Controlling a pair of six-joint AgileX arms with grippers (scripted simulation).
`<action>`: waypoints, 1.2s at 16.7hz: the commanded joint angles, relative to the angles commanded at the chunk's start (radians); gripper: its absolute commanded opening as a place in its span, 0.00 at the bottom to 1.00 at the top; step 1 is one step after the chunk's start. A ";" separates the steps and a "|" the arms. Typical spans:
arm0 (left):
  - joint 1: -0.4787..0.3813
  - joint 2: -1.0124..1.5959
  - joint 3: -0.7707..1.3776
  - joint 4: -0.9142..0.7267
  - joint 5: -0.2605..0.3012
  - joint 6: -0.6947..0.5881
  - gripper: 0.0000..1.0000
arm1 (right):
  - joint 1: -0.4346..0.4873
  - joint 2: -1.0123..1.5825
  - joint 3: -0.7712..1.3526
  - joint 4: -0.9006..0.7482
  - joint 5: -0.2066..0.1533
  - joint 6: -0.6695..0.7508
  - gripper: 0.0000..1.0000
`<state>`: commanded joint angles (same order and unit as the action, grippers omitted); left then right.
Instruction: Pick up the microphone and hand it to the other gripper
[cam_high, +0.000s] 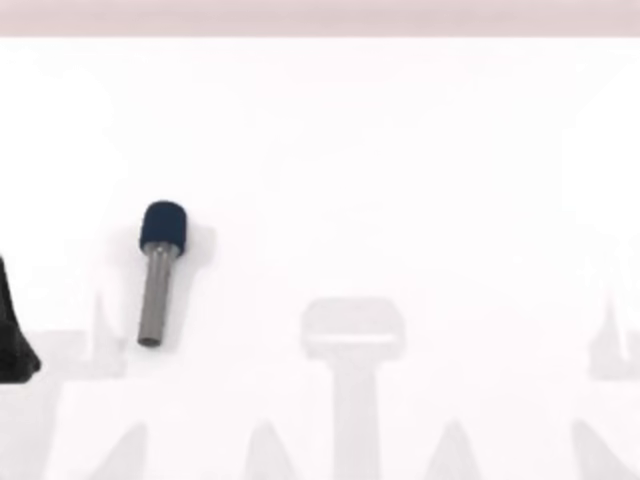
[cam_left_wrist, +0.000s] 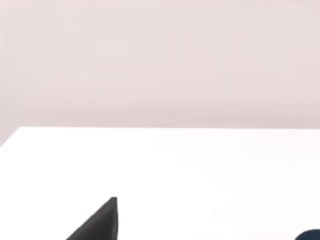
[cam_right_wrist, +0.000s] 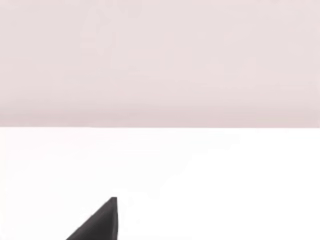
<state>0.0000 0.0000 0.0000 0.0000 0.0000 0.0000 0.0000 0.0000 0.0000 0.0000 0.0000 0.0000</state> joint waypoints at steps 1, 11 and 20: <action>0.000 0.000 0.000 0.000 0.000 0.000 1.00 | 0.000 0.000 0.000 0.000 0.000 0.000 1.00; -0.083 0.469 0.351 -0.276 0.014 -0.079 1.00 | 0.000 0.000 0.000 0.000 0.000 0.000 1.00; -0.216 1.305 0.884 -0.727 0.035 -0.197 1.00 | 0.000 0.000 0.000 0.000 0.000 0.000 1.00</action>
<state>-0.2164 1.3050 0.8843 -0.7269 0.0347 -0.1968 0.0000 0.0000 0.0000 0.0000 0.0000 0.0000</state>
